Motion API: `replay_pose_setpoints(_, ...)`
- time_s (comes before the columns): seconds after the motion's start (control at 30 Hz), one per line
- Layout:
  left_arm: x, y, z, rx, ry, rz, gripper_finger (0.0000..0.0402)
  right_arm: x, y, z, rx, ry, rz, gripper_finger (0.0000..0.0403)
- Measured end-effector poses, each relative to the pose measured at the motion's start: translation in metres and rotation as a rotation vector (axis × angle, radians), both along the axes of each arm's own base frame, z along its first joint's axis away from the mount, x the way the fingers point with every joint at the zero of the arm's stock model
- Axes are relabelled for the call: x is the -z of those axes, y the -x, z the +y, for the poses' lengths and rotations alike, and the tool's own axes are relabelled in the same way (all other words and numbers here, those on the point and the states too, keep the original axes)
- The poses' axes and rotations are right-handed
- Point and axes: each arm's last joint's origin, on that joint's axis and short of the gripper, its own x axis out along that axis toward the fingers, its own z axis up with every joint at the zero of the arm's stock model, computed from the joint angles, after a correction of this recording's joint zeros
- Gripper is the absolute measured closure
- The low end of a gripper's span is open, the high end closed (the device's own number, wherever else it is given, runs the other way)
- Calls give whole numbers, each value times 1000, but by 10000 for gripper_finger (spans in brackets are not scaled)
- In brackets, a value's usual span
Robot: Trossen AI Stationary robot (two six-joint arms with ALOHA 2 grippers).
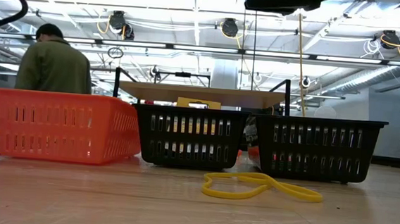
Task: Pick & Place Office Desk Supplies
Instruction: Put the crayon box into the left black bin
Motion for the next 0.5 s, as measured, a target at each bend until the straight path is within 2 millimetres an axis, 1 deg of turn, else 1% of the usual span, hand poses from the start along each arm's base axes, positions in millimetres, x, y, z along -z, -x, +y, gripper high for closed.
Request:
replay_pose_setpoints(0.07,0,-1,-1,0,8,-8,314,0,0,0,0,0,-1,343)
replay_pose_setpoints(0.2,-1,-2,-2,2,25,-23,384,0,0,0,1,1,-1,344)
replay_pose_setpoints(0.23,-1,-2,-2,0,27,-25,392,0,0,0,1,0,-2,344)
replay_pose_setpoints(0.4,-2,-5,0,-15,30,-28,398,-3,-1,0,2,-10,-35,343)
replay_pose_setpoints(0.5,-8,-10,-1,0,46,-53,399,-5,-1,0,2,-14,-50,344)
